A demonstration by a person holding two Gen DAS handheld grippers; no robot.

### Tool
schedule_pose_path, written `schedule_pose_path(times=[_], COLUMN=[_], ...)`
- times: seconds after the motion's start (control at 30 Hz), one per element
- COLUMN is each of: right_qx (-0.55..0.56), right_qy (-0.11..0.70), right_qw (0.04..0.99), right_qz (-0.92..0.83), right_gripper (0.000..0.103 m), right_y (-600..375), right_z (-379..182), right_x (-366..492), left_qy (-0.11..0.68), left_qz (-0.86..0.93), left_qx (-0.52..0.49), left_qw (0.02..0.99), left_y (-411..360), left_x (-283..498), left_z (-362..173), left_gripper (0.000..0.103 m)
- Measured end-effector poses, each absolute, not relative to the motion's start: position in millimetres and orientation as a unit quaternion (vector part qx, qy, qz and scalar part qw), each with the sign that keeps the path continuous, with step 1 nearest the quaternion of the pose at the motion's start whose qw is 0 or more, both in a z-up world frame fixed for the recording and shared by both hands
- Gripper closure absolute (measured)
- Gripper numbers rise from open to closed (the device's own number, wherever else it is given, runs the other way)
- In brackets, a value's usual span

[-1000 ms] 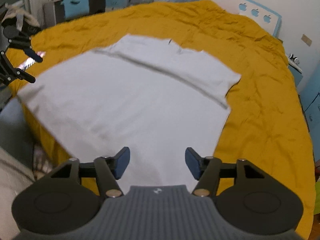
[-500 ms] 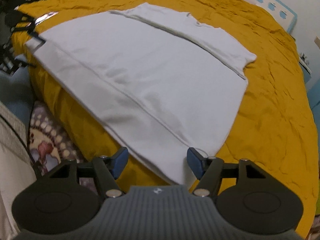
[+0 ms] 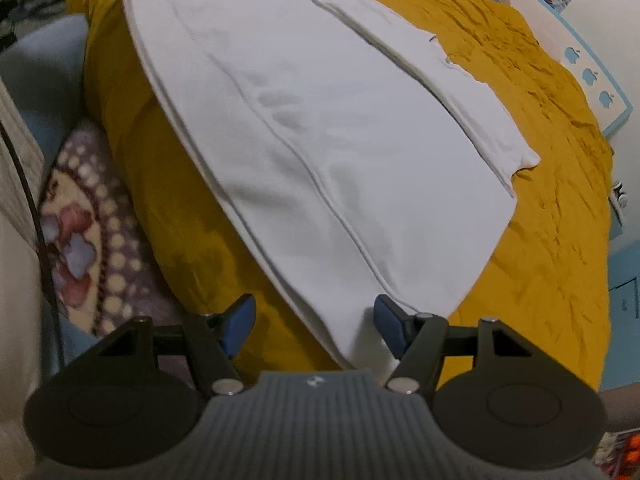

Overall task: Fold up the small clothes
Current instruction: 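Grasp the hem with both tools and lift it toward the collar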

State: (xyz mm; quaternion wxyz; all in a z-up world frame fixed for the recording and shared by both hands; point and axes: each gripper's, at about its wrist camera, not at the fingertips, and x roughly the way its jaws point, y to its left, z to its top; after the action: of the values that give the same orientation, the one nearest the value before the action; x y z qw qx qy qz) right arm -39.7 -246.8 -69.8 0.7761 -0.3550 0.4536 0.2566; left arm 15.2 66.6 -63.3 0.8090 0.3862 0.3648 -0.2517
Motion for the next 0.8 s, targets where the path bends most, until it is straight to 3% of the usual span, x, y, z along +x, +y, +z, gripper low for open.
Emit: schedule_pose_path(times=[0.13, 0.2, 0.23, 0.27, 0.8], right_qx=[-0.39, -0.4, -0.402, -0.403, -0.375], right_qy=[0.443, 0.437, 0.434, 0.43, 0.288], right_qw=[0.769, 0.769, 0.77, 0.772, 0.869], right_qz=[0.243, 0.24, 0.24, 0.24, 0.142], right_gripper=[0.062, 0.078, 0.094, 0.103, 0.103], right_y=[-246, -247, -247, -247, -251], right_z=[-76, -74, -72, -69, 68], right_x=[-44, -45, -46, -47, 5], left_qy=[0.369, 0.368, 0.368, 0.368, 0.272], left_qz=[-0.241, -0.239, -0.238, -0.235, -0.156], left_qx=[0.341, 0.327, 0.32, 0.315, 0.303], left_qw=[0.831, 0.837, 0.84, 0.843, 0.9], left_y=[68, 68, 68, 68, 63], left_x=[25, 28, 29, 31, 81], left_z=[-46, -40, -37, -35, 47], left_gripper=[0.096, 0.096, 0.096, 0.096, 0.097])
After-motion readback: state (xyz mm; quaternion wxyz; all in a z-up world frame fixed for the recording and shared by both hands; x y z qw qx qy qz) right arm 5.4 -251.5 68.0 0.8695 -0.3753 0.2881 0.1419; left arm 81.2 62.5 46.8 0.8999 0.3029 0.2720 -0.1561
